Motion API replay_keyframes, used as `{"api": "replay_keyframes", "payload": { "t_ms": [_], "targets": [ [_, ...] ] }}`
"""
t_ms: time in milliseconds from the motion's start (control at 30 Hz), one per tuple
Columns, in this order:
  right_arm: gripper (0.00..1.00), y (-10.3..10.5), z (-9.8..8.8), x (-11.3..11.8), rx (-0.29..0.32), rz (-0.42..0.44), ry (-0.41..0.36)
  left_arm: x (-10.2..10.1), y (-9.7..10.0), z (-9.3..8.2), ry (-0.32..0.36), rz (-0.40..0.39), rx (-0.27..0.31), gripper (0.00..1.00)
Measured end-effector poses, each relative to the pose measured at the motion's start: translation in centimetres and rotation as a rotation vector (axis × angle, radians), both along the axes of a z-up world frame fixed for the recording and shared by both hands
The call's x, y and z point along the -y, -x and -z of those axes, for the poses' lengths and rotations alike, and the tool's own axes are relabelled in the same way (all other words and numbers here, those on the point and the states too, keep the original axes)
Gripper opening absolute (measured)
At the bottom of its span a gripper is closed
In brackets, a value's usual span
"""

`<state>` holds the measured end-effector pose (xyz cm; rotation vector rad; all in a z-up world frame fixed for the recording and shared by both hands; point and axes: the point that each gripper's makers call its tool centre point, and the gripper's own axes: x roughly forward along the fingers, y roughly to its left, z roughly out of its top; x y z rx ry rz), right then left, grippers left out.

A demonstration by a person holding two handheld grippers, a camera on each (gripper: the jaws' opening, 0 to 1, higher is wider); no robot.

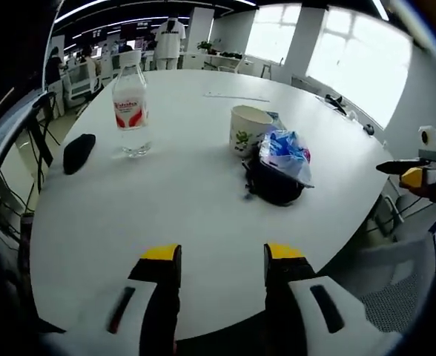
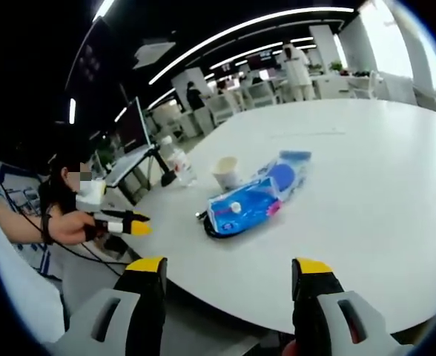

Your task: Arrange the tabletop items into an orderly group along one side of the table until the central work area is clear of visible clutter.

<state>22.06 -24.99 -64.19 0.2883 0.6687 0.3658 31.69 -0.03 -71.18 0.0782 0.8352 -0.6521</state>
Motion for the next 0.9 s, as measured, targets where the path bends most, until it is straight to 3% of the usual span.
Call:
{"api": "replay_keyframes", "payload": {
  "t_ms": [333, 700, 900],
  "targets": [
    [0.69, -0.1, 0.1, -0.7, -0.001, -0.001, -0.007, 2.4, -2.2, -0.4, -0.007, 0.076, 0.019, 0.45],
    [0.68, -0.5, -0.1, -1.3, 0.005, -0.011, -0.006, 5.9, -4.9, -1.0, 0.049, 0.069, 0.015, 0.46],
    [0.68, -0.2, 0.2, -1.2, -0.004, -0.01, -0.003, 8.0, -6.9, -3.3, 0.014, 0.151, 0.112, 0.44]
  ]
}}
